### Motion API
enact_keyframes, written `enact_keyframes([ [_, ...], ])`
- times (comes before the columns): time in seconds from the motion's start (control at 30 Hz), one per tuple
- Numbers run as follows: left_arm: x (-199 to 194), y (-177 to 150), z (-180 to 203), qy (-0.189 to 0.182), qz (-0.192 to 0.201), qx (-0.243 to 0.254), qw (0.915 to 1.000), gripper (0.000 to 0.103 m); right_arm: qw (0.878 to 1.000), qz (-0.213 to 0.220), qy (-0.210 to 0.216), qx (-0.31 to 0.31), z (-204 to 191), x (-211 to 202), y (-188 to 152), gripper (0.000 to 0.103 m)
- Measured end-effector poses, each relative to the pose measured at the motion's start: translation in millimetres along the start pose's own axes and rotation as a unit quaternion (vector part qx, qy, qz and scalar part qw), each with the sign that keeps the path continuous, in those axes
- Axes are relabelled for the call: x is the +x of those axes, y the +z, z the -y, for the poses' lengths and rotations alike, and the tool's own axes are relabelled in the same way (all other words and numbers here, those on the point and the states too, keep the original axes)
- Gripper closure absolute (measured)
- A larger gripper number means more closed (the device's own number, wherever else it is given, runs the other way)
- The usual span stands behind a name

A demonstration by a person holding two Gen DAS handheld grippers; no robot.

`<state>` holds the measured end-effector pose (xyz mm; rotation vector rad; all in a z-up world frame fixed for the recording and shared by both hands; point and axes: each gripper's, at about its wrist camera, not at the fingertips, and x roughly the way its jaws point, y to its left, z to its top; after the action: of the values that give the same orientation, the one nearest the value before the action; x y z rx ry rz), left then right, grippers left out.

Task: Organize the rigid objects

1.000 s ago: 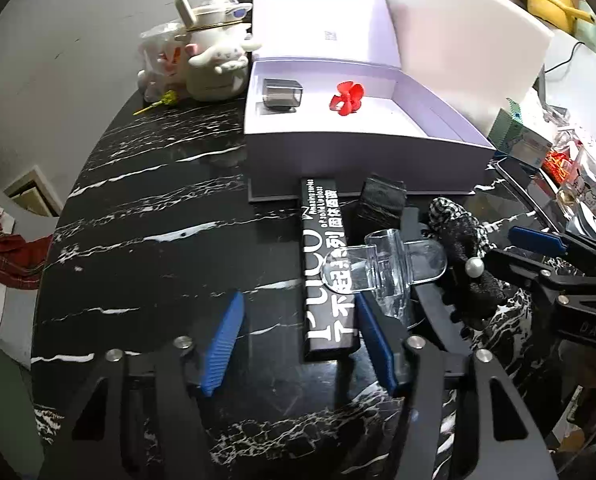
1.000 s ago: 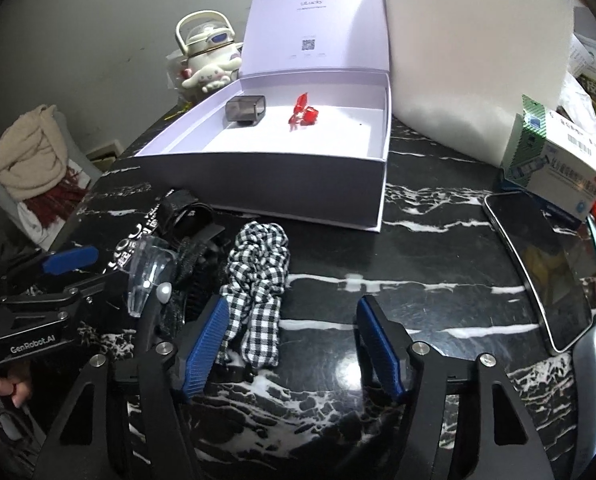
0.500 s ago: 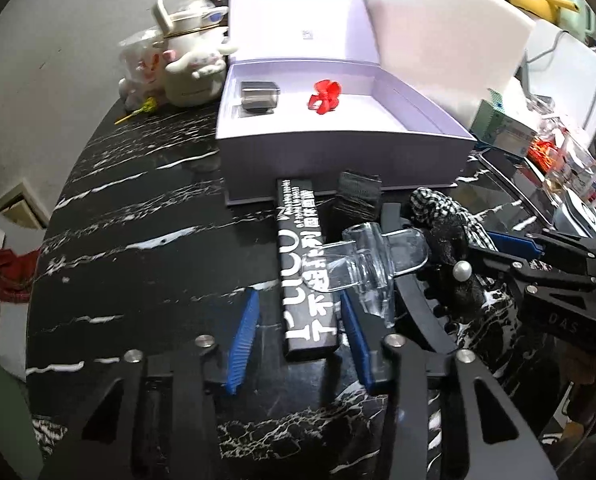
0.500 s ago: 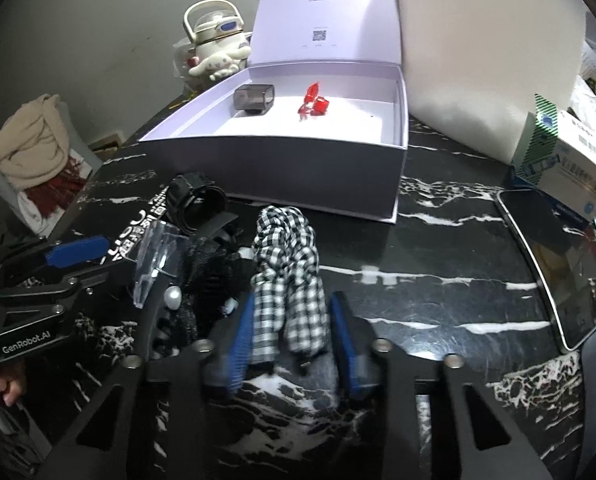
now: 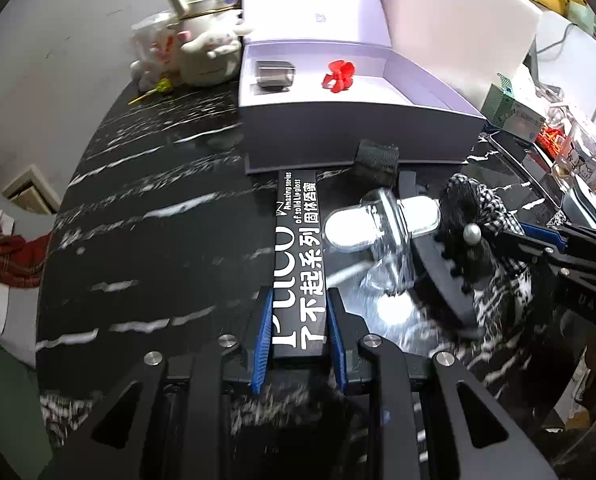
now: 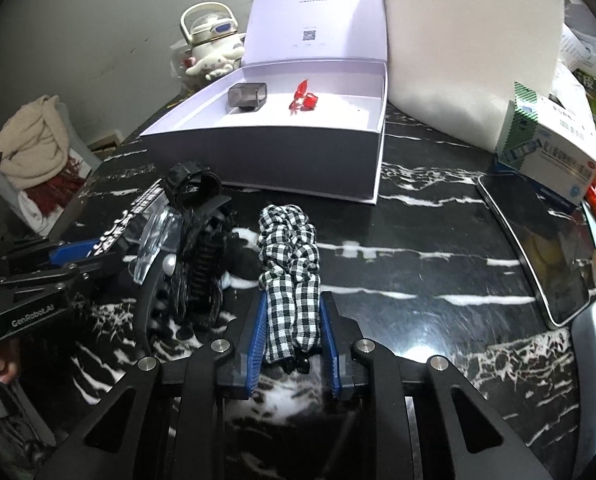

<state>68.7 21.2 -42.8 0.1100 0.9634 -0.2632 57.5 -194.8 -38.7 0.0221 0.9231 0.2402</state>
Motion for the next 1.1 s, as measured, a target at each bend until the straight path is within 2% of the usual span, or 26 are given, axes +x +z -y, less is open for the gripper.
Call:
enact_keyframes([
  [0.23,-19,-27,1,0.005,-0.011,-0.012,0.9999,0.078,1.0,-0.003,-0.019,-0.018,-4,-15,-16,0.078],
  [0.37,-28,-38,2,-0.005,-0.02,-0.014,0.9997,0.078,1.0,-0.01,-0.014,-0.02,-6,-26,-28,0.078],
  [0.53,-30,-41,2,0.001,-0.015,-0.013,0.9998,0.078,0.999,-0.008,-0.015,-0.031,-10,-30,-36,0.077],
  [0.6,-28,-39,2,0.01,-0.011,-0.014,0.9998,0.077,0.999,-0.007,-0.017,-0.029,-10,-30,-36,0.075],
  [0.77,-22,-31,5,0.026,-0.005,-0.006,0.9996,0.075,0.999,-0.007,-0.023,-0.033,-12,-26,-32,0.062],
  [0.87,-18,-26,5,0.038,0.0,-0.004,0.9993,0.061,0.999,-0.006,-0.025,-0.036,-13,-22,-28,0.057],
  [0.93,-14,-23,4,0.045,0.003,-0.007,0.999,0.037,0.999,-0.005,-0.027,-0.037,-13,-21,-26,0.055],
  [0.97,-11,-22,2,0.045,0.005,-0.011,0.9989,0.033,0.999,-0.004,-0.028,-0.038,-12,-20,-25,0.055],
  [1.1,-6,-18,-3,0.017,0.013,-0.028,0.9994,0.033,0.999,-0.002,-0.031,-0.037,-9,-16,-21,0.055],
])
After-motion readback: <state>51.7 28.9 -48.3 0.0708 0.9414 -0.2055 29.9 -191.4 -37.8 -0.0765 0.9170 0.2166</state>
